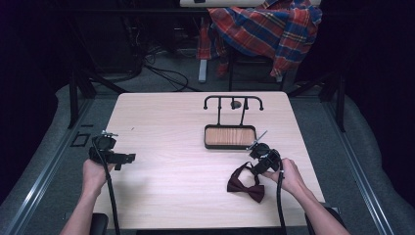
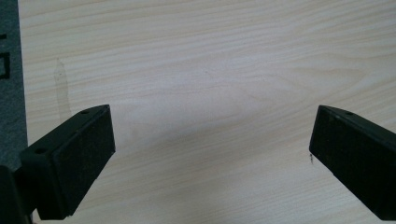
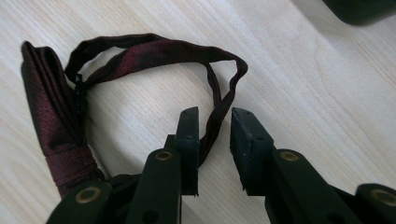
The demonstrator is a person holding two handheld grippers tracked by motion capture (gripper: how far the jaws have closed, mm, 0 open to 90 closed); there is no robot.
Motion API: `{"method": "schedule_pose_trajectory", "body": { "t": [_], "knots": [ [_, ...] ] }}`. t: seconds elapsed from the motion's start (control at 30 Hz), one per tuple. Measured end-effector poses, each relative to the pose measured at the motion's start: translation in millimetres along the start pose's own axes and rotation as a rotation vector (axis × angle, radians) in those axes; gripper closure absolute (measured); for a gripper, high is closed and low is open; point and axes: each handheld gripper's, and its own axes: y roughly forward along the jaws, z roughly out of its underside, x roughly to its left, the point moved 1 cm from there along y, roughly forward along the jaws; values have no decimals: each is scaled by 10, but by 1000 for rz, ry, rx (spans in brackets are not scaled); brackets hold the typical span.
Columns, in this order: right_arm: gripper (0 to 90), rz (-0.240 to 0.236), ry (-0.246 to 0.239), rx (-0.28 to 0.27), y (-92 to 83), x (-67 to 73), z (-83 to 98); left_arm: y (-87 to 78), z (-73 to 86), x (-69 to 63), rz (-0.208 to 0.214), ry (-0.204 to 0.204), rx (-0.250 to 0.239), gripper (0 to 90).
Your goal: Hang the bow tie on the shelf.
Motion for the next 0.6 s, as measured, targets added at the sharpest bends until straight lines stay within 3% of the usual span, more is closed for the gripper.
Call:
{"method": "schedule_pose_trajectory", "body": {
  "t": [0.37, 0.6],
  "knots": [
    [876, 50, -62, 89, 88, 45, -23, -4, 3, -2, -14, 2, 1, 2],
    [892, 84, -57, 69, 78, 63, -18, -10, 1, -3, -15, 6, 0, 3]
  ]
}}
